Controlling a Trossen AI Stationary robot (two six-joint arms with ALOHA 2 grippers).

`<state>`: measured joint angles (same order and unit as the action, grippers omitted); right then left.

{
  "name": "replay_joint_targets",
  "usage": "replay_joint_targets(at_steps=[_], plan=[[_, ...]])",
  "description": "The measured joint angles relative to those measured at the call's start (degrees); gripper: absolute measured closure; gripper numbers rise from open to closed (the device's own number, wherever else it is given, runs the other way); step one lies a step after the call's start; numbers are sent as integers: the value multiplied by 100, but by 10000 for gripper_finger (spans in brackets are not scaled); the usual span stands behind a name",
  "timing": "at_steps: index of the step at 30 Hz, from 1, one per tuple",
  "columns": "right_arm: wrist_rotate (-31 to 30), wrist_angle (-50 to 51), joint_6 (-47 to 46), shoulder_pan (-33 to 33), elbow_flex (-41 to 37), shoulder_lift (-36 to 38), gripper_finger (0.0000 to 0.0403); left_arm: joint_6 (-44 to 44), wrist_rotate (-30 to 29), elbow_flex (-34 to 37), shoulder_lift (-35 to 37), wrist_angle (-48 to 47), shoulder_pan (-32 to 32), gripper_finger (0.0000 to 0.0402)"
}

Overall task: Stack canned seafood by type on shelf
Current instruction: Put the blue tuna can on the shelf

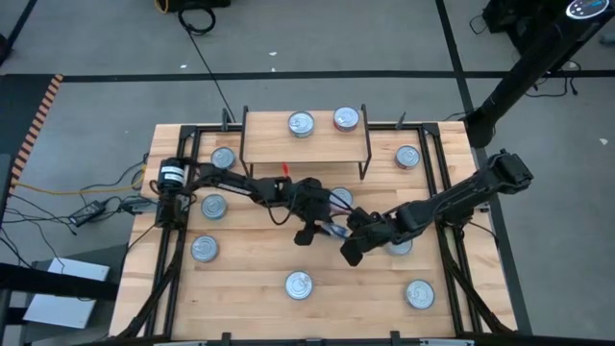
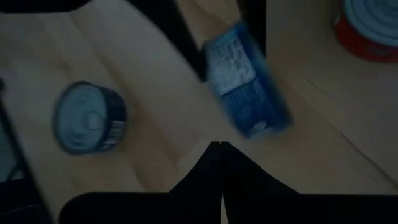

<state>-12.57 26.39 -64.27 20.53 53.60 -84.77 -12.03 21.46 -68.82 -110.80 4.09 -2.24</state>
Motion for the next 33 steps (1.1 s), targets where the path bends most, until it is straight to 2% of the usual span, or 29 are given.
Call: replay_joint_targets(at_steps=[8,13,19,22,24,29,33], plan=[[-64,716,313,4,2,818,396,-272,-995,-9,1070,-882,-115,254],[-249,926,684,-108,2,1120,396,-277,-1896,-348,1856,-1752,-218,254],[-303,964,1320,-465,2,1204,396,-361,-3429,-1181,2529,-3040,-375,254],[-305,951,1635,-689,2,1187,396,-581,-4364,-1646,2634,-3843,-517,254],[-303,916,1795,-834,2,1178,396,-602,-4784,-1857,2656,-4392,-683,254],[-305,853,2075,-1090,2,1176,396,-547,-5124,-1904,2649,-5183,-1349,254],[-303,783,2109,-1153,2,1176,396,-547,-5162,-1904,2471,-5179,-1885,254]])
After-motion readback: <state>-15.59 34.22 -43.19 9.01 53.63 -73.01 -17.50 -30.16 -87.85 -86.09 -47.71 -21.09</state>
